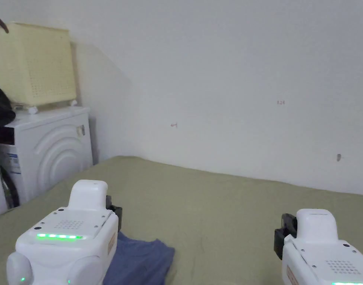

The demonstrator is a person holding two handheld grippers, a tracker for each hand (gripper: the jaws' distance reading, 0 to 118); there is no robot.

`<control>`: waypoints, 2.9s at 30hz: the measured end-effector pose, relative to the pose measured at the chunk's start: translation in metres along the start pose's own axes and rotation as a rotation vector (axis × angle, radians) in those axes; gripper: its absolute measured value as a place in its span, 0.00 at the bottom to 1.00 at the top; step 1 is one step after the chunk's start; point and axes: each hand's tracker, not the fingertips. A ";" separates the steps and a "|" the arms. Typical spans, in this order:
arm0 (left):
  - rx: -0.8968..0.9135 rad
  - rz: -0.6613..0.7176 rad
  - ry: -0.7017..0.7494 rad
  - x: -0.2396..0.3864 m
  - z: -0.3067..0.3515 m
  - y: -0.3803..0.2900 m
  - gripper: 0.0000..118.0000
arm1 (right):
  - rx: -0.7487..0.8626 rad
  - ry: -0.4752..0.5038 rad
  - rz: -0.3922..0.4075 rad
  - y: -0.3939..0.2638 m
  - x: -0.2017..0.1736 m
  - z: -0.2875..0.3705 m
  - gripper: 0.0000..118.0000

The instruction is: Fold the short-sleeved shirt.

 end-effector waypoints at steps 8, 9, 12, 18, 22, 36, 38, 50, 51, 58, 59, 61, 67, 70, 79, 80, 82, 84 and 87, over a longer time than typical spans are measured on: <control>-0.033 0.014 0.201 -0.095 0.016 -0.005 0.00 | 0.003 0.206 -0.024 0.004 -0.095 -0.033 0.00; -0.036 0.009 0.218 -0.101 0.015 -0.007 0.00 | -0.001 0.219 -0.022 0.003 -0.099 -0.035 0.00; -0.053 0.026 0.228 -0.112 0.010 -0.014 0.00 | -0.010 0.238 -0.017 0.003 -0.109 -0.040 0.00; -0.098 0.033 0.225 -0.111 -0.017 -0.031 0.00 | -0.032 0.229 0.006 -0.005 -0.112 -0.054 0.00; -0.183 0.043 0.169 -0.100 -0.060 -0.051 0.00 | -0.062 0.208 0.024 -0.025 -0.106 -0.064 0.00; -0.816 0.148 -0.140 -0.050 -0.264 -0.202 0.83 | -0.320 0.157 0.074 -0.122 -0.069 -0.100 0.00; -0.887 0.136 -0.145 -0.045 -0.273 -0.217 1.00 | -0.349 0.148 0.076 -0.130 -0.064 -0.100 0.00; -0.822 -0.025 -0.079 -0.022 -0.247 -0.190 0.01 | -0.366 0.072 0.061 -0.119 -0.007 -0.034 0.00; -0.784 -0.054 -0.071 -0.018 -0.238 -0.183 0.01 | -0.364 0.064 0.052 -0.115 0.001 -0.024 0.00; -0.660 -0.091 -0.180 0.029 -0.195 -0.099 0.01 | -0.291 -0.036 0.023 -0.091 0.060 0.039 0.00; -0.635 -0.106 -0.194 0.042 -0.190 -0.088 0.01 | -0.279 -0.050 0.015 -0.088 0.067 0.047 0.00; -0.579 -0.136 -0.245 0.077 -0.180 -0.063 0.01 | -0.265 -0.068 0.013 -0.082 0.082 0.065 0.00; -0.464 -0.199 -0.473 0.202 -0.142 -0.003 0.01 | -0.236 -0.185 0.001 -0.076 0.126 0.113 0.00; -0.441 -0.193 -0.612 0.270 -0.126 0.010 0.01 | -0.238 -0.247 -0.014 -0.077 0.148 0.131 0.00; -0.489 -0.270 -0.905 0.455 -0.100 -0.019 0.01 | -0.291 -0.373 -0.042 -0.091 0.199 0.140 0.00; -0.510 -0.278 -0.909 0.468 -0.103 -0.030 0.01 | -0.303 -0.383 -0.043 -0.094 0.203 0.138 0.00; -0.589 -0.299 -0.917 0.492 -0.116 -0.063 0.01 | -0.317 -0.394 -0.051 -0.102 0.211 0.132 0.00; -0.661 -0.315 -0.883 0.507 -0.129 -0.097 0.01 | -0.345 -0.399 -0.059 -0.110 0.217 0.124 0.00; -0.771 -0.336 -0.848 0.518 -0.148 -0.148 0.01 | -0.387 -0.390 -0.064 -0.125 0.223 0.111 0.00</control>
